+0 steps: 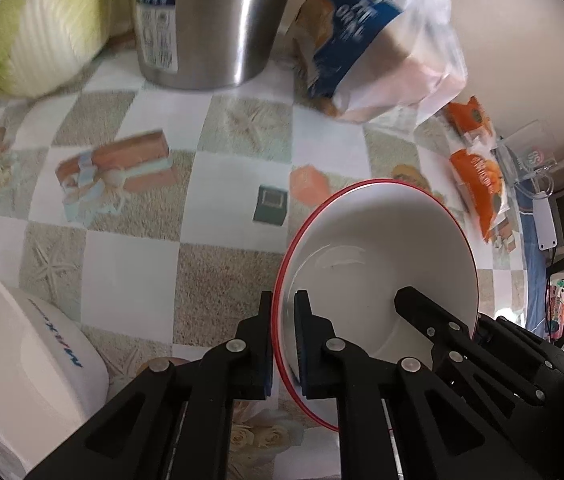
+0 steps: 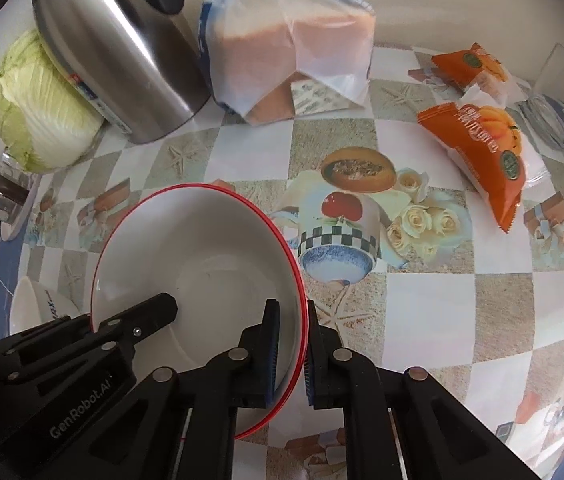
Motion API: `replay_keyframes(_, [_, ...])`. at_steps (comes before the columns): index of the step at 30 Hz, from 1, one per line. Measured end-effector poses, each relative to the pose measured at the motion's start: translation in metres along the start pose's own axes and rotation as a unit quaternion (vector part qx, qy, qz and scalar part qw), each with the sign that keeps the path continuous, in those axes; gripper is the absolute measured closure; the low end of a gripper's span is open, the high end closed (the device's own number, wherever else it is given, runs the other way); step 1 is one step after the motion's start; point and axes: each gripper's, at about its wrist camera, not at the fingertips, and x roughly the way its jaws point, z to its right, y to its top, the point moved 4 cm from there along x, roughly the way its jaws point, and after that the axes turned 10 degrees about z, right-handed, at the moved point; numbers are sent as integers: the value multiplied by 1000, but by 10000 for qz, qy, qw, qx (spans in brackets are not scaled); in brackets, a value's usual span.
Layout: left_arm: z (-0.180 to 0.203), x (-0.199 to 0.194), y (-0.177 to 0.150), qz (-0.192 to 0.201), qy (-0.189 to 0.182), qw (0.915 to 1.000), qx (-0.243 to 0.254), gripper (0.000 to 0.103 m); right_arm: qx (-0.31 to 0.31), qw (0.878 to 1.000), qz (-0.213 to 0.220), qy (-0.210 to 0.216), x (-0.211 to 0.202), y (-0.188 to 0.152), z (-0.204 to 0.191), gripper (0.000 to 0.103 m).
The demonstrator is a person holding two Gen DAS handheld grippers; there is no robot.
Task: Organize plates and bowls
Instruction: 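Lift the red-rimmed bowl with both grippers and carry it over the basin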
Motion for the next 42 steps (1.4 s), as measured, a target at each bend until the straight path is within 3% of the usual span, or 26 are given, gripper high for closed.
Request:
replay_keyframes(6, [9, -34, 4, 258, -73, 9996, -86, 93, 12, 9996, 263, 73, -35, 8, 3, 91])
replay_keyframes(12, [11, -63, -20, 304, -123, 9990, -303, 93, -67, 9994, 343, 34, -70, -3, 0, 91])
replay_keyframes(17, [14, -85, -43, 317, -8, 9992, -242, 93, -200, 9990, 403, 83, -95, -28, -9, 91])
replay_keyframes(23, [17, -120, -75, 603, 252, 9978, -75, 93, -261, 9978, 591, 175, -128, -60, -17, 91])
replay_keyframes(34, [3, -162, -133, 968, 151, 9944, -396, 93, -342, 9960, 785, 260, -167, -117, -33, 91])
replay_keyframes(42, [-11, -175, -161, 1122, 286, 9929, -265, 93, -474, 9942, 921, 305, -179, -153, -49, 91])
